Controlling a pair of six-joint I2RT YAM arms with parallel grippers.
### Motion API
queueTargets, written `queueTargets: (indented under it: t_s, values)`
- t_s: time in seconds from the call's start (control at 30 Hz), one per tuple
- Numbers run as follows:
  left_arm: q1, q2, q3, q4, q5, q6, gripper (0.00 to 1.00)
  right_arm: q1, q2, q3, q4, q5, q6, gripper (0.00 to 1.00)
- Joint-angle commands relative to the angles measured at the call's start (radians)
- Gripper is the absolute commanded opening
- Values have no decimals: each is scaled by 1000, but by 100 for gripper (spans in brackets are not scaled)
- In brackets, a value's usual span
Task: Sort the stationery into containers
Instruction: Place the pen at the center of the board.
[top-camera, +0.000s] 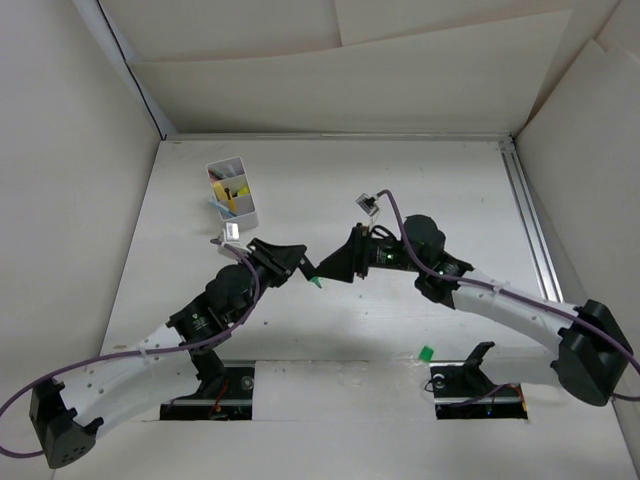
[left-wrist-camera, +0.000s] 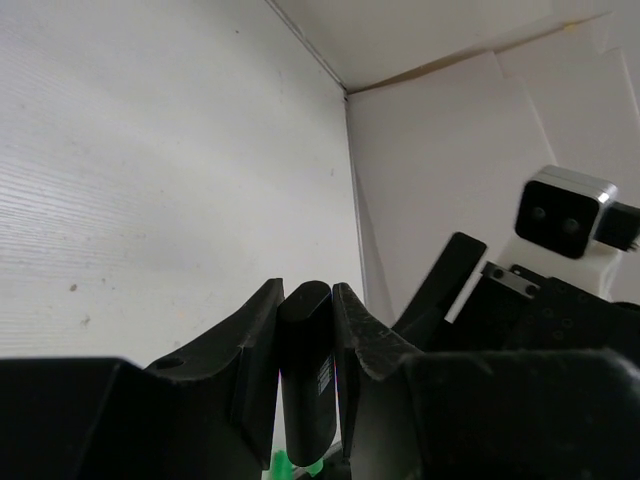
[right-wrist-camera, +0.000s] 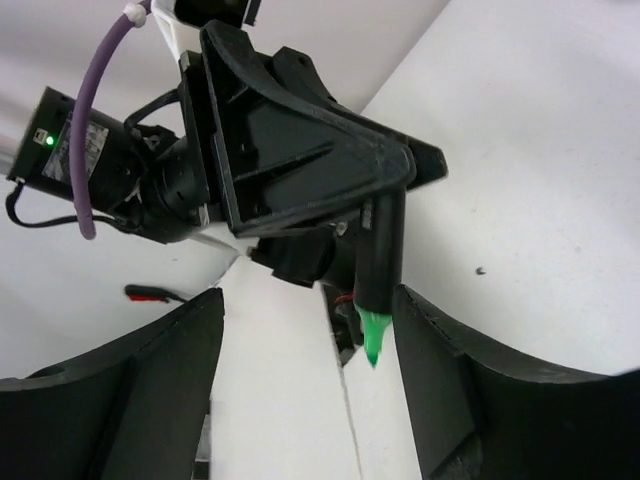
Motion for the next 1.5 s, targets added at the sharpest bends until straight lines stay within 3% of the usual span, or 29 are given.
queueTargets:
  t_s: [0.0, 0.07, 0.13, 0.2, 0.23, 0.27, 0.33, 0.37, 0.5, 0.67, 0.83, 0.9, 0.93, 0.97, 1.07, 1.2, 1.37, 1.47]
  values:
    - [-2, -7, 59, -64, -66, 48, 0, -17, -119, -37, -81, 64, -81, 73]
    - [-2, -7, 86, -87, -78, 72, 0, -28, -180, -69, -238, 170, -118, 71]
    - [-2, 6, 97, -101, -78, 86, 0, -28, -289, -89, -433, 330, -151, 58]
    - [-2, 15, 97, -114, -69, 86, 0, -19, -399, -89, -594, 463, -151, 43]
    - [-2, 15, 97, -114, -58, 100, 0, -6, -432, -89, -682, 532, -151, 25]
    - [-2, 15, 97, -114, -43, 100, 0, 7, -488, -78, -851, 657, -113, 17]
    - [-2, 15, 97, -114, -32, 111, 0, 18, -522, -58, -1010, 748, -74, 6]
    - [7, 1, 88, -114, -14, 120, 0, 18, -532, -45, -1150, 797, -57, 6]
    - [7, -19, 76, -104, 35, 141, 0, 29, -529, 11, -1378, 856, -13, 10]
    - [7, -30, 25, -86, 130, 152, 0, 96, -391, 84, -1483, 844, 23, 20]
    - [7, -59, -29, -55, 219, 170, 0, 156, -146, 199, -1689, 926, 69, 53]
    - [7, -71, -41, -64, 232, 184, 0, 156, -63, 227, -1715, 927, 41, 64]
    - [7, -95, -41, -64, 232, 184, 0, 156, -40, 241, -1715, 910, 41, 77]
    - [7, -105, -41, -64, 244, 193, 0, 156, -14, 241, -1715, 857, 26, 81]
    - [7, -128, -50, -64, 268, 207, 0, 156, 51, 189, -1652, 725, 38, 82]
    - [7, -159, -59, -64, 307, 216, 0, 141, 5, 94, -1624, 715, 182, 82]
    - [7, -217, -93, -54, 342, 226, 0, 141, -174, 8, -1649, 691, 474, 67]
    - [7, -243, -93, -54, 351, 236, 0, 141, -243, -29, -1640, 678, 587, 66]
